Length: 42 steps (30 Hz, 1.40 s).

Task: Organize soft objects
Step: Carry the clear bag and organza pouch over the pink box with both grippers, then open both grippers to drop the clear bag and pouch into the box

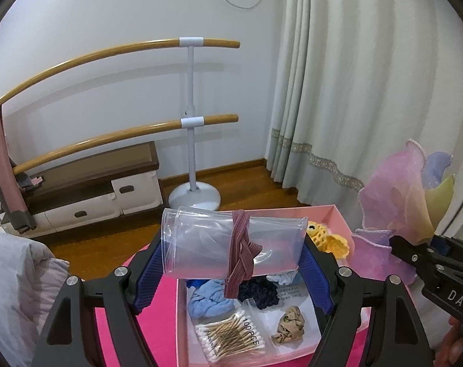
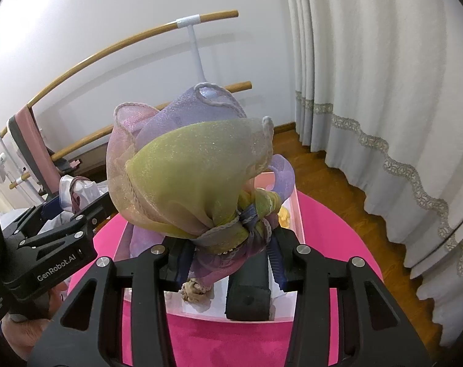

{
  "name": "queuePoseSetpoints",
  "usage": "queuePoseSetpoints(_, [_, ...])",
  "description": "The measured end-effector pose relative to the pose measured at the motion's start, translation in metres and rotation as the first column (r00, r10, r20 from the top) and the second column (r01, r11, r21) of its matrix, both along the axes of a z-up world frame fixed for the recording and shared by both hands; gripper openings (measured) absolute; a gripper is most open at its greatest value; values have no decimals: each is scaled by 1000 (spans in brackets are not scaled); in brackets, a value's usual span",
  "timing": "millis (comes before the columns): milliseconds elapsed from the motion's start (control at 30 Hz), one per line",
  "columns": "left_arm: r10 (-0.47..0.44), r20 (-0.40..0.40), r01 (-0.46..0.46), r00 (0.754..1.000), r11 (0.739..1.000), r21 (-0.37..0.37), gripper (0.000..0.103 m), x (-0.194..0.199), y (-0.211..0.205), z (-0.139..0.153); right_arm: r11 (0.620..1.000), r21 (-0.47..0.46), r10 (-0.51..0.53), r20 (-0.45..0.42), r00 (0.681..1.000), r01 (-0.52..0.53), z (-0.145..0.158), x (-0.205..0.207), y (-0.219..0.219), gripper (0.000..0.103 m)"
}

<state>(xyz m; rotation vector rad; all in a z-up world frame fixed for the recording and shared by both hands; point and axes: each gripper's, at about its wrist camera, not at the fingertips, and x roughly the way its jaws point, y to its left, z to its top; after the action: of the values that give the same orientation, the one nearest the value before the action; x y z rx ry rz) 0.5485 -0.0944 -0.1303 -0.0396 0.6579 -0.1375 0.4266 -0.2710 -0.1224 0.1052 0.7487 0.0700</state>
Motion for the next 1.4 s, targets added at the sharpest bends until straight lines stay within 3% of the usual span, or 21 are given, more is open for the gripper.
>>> queuePoseSetpoints(400, [-15, -51, 15, 999, 1000, -9, 80, 23, -2, -12, 1000, 11, -19, -75, 997, 20, -23, 28, -2, 44])
queuePoseSetpoints(500, [-22, -73, 23, 997, 1000, 10, 85, 28, -6, -19, 1000, 14, -26, -103, 994, 28, -32, 34, -3, 52])
queuePoseSetpoints(567, [-17, -87, 20, 996, 999, 26, 94, 31, -8, -24, 999, 23, -31, -111, 993, 33, -37, 36, -5, 59])
queuePoseSetpoints(700, [-17, -88, 18, 996, 1000, 21, 97, 30, -4, -23, 998, 44, -38, -122, 992, 43, -45, 34, -11, 69])
queuePoseSetpoints(867, [8, -71, -7, 997, 1000, 10, 99, 26, 5, -15, 997, 70, -30, -114, 993, 38, -45, 29, -13, 99])
queuePoseSetpoints(1100, [41, -15, -41, 999, 999, 33, 103, -1, 14, -7, 997, 45, -55, -74, 996, 58, -33, 13, -11, 103])
queuePoseSetpoints(1400, [68, 51, -71, 996, 995, 64, 103, -77, 29, -6, 997, 46, -66, 9, 998, 65, -12, -46, 0, 103])
